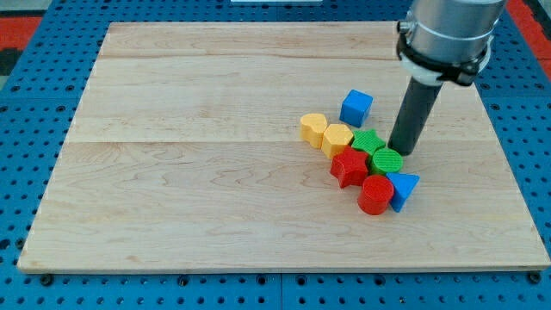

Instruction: Slide the group of blocks to the bottom right side of the board

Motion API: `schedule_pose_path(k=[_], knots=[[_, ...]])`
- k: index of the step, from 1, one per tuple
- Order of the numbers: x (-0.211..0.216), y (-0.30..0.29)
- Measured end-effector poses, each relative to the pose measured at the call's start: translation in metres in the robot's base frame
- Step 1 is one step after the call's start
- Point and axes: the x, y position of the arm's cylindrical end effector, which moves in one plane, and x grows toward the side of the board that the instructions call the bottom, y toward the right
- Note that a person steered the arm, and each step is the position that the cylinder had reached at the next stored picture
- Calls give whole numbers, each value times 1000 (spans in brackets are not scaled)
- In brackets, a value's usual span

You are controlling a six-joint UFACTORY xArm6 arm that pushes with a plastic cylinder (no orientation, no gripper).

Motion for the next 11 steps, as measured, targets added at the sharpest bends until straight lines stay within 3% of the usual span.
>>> schedule_pose_path(k=[1,2,3,4,5,6,7,8,9,10,11], knots=[[-61,37],[-93,-24],[-47,-46],[-32,-39],[-68,-59],[-43,-138],[-17,-149],[-1,-120],[19,-54],[19,-65],[-13,-71]])
